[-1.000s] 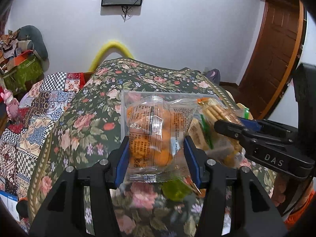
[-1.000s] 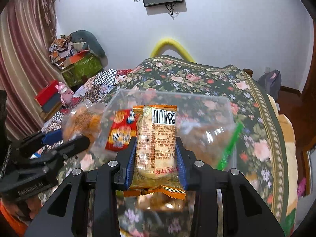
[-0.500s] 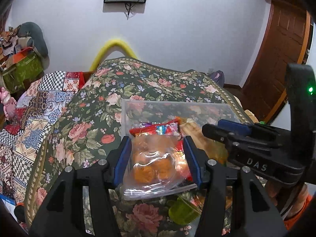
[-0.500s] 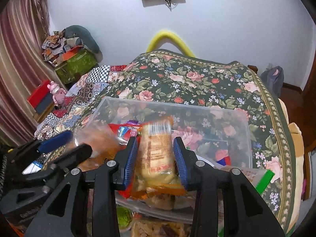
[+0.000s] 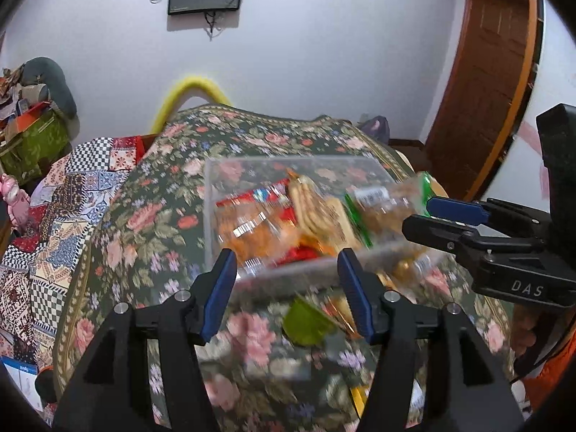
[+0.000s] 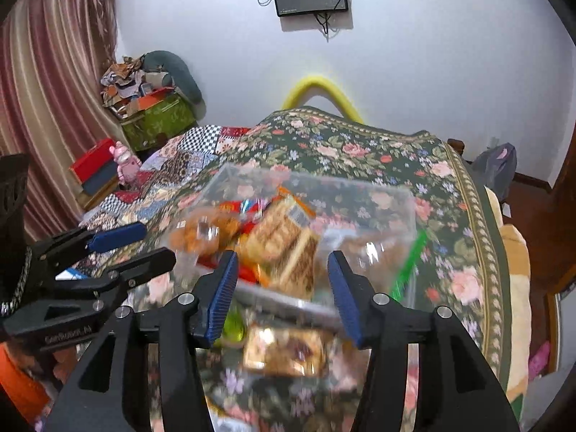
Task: Organize snacks
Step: 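Drop the orange cake pack and wrapped cake into the clear box, then grasp the green jelly cup with the left tool while the right tool grasps the nut cake pack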
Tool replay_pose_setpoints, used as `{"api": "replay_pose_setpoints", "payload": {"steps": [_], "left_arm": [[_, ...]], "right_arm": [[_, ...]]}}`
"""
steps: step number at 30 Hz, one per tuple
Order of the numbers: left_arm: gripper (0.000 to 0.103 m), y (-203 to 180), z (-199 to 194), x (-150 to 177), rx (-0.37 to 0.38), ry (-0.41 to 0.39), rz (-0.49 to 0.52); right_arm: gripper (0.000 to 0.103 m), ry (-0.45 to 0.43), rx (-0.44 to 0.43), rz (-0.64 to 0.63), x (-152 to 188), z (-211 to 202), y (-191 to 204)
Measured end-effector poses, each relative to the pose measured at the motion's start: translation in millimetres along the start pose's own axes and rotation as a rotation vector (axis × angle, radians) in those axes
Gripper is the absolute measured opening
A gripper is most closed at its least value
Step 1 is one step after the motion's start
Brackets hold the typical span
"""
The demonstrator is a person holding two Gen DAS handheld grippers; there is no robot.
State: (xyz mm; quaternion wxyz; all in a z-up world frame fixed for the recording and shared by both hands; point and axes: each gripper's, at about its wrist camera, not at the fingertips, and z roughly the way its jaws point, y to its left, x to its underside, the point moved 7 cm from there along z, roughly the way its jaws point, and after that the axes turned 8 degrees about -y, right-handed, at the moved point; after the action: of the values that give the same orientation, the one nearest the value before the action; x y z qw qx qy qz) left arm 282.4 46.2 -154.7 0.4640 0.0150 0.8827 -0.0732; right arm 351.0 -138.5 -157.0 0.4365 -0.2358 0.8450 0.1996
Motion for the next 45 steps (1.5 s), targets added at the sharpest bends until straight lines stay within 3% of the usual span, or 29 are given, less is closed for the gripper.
{"api": "replay_pose_setpoints", "payload": {"steps": [4, 12, 20, 27, 31, 34, 45], "left_arm": [[0.062, -9, 2, 25, 0.01, 0.045, 0.011], [0.062, -11, 39, 62, 0.025, 0.156, -0.068], [0.062, -11, 61, 80, 0.023, 0.19, -0.085], [0.06, 6, 60, 91, 0.022, 0.192, -0.14], [0.046, 0, 61, 83, 0.037, 0.164, -0.099], [0.043, -6, 62, 81, 0.028, 0.151, -0.06], [0.041, 3, 42, 81, 0.029, 0.138, -0.092]], "right_arm": [[0.058, 0.035, 0.008, 0.016, 23, -2, -6], [0.06, 0.105, 0.021, 0.031, 59, 6, -14], [0.061, 0.143, 0.018, 0.059, 72, 19, -14], [0.075, 0.164, 0.003, 0.05, 78, 35, -2], [0.076, 0.187, 0.011, 0.028, 82, 46, 3], [0.079, 0.201, 0.023, 0.021, 85, 54, 4], [0.077, 0.235, 0.019, 0.017, 90, 66, 4]]}}
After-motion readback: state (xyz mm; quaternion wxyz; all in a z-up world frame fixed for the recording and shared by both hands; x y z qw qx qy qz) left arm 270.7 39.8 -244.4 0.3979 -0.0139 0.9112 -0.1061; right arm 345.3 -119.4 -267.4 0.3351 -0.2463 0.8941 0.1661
